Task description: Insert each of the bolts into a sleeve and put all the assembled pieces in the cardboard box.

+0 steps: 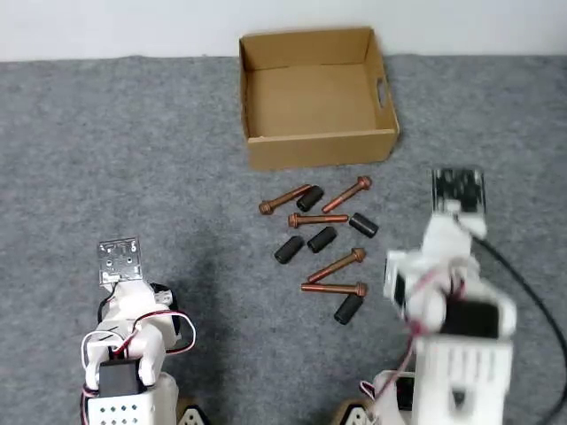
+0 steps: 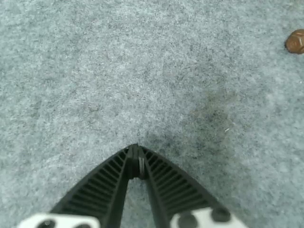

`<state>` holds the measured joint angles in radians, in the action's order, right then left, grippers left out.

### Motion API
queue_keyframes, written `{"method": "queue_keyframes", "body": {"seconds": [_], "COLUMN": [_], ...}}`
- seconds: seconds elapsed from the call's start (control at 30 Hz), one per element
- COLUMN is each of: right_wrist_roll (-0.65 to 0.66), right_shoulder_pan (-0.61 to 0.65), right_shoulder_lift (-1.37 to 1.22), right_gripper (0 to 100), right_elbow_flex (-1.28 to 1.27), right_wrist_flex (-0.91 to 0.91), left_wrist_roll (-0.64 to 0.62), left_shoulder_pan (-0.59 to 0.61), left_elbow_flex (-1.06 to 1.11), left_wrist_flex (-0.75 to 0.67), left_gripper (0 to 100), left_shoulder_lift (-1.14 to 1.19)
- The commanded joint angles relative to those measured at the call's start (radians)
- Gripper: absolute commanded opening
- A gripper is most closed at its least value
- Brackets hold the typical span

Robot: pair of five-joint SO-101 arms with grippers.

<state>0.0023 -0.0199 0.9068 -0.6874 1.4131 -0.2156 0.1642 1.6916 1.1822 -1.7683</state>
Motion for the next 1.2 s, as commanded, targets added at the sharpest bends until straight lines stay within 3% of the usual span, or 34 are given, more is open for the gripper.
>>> {"method": "queue_keyframes", "body": {"seconds": [0.0, 0.23, 0.33, 0.5, 0.83, 1.17], "right_wrist_roll": [0.026, 0.385, 0.477, 0.531, 0.612, 0.624], "right_shoulder_pan": [0.042, 0.143, 0.17, 0.17, 0.174, 0.142], "right_shoulder_lift": [-0.236, -0.47, -0.541, -0.641, -0.82, -1.093], "right_gripper": [0.8, 0.9, 2.9, 21.3, 18.8, 18.4], "right_elbow_flex": [0.155, 0.201, 0.206, 0.207, 0.21, 0.384], "right_wrist_flex": [-0.027, -0.14, -0.214, -0.337, -0.539, -0.552], "left_wrist_roll": [0.003, 0.003, 0.003, 0.003, 0.003, 0.003], "left_shoulder_pan": [0.006, 0.006, 0.006, 0.006, 0.006, 0.006], "left_elbow_flex": [-0.005, -0.005, -0.005, -0.005, -0.005, -0.005], "left_wrist_flex": [0.003, 0.003, 0.003, 0.003, 0.003, 0.003], "left_gripper": [1, 1, 1, 1, 1, 1], "left_shoulder_lift": [-0.006, -0.006, -0.006, -0.006, -0.006, -0.006]}}
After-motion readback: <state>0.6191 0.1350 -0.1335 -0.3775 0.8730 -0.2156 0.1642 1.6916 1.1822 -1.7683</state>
